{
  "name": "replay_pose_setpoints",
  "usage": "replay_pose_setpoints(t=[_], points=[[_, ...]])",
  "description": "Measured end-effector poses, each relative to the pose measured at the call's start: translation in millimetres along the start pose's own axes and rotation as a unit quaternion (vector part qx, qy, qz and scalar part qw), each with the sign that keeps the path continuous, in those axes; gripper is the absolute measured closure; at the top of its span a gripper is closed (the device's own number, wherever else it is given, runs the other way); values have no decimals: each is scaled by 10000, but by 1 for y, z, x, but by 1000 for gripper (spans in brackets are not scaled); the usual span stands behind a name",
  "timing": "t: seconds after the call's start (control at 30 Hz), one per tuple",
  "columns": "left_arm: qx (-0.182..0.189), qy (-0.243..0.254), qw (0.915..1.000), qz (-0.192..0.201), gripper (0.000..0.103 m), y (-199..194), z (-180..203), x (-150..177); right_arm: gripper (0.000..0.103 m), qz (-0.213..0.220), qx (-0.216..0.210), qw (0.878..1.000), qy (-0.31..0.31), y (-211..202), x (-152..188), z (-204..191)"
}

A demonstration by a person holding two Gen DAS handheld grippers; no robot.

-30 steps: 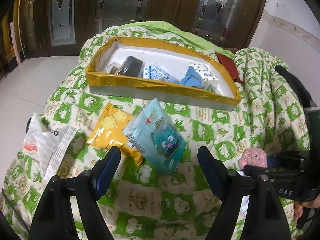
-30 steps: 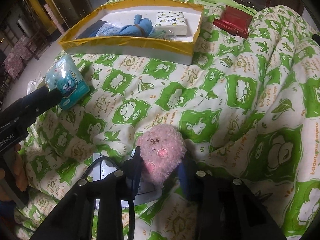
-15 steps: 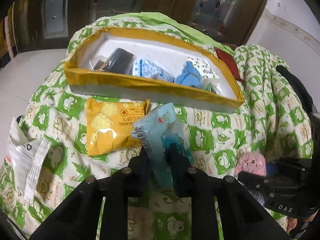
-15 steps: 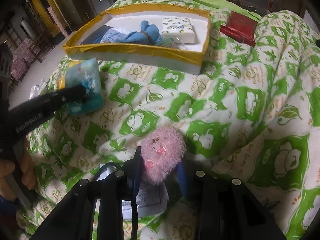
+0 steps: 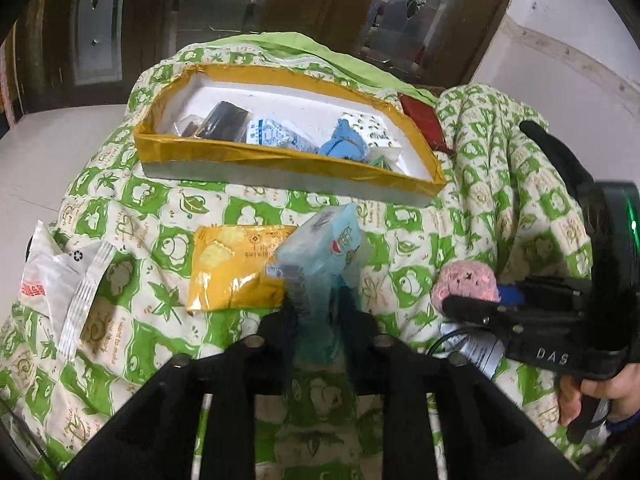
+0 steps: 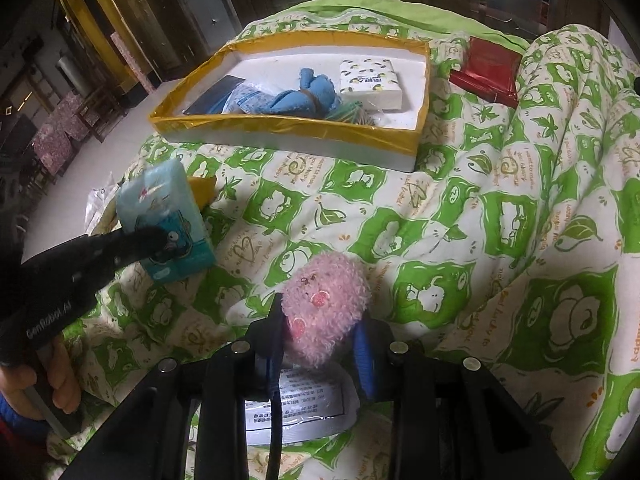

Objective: Organize soft objects
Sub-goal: 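Grasp the blue monster tissue packet with left gripper while right grasps pink plush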

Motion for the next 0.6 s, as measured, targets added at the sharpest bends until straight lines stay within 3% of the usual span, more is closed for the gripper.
replay_pose_setpoints(t=[0.03,0.13,0.27,0.6], points=[[-7,-1,10000,-15,71,1,0,1,71,1,-3,10000,-7,0,0,0],[71,-12,10000,-66,71,3,2,3,71,-2,-3,10000,-28,0,1,0],[141,70,9998,-138,91,8,9,8,70,0,-16,10000,-12,1,0,-1],[72,110,9999,-9,93,8,13,7,70,136,-142,9998,50,-5,0,2]])
Point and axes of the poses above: each gripper's, at about its wrist camera, not at the fingertips, and y roughly the way its jaws point, z to its right, x to its underside, the point moved 4 cm from there along y, roughly the way its jaws point, and after that the axes turned 5 degrees about x, right-handed, at the moved point
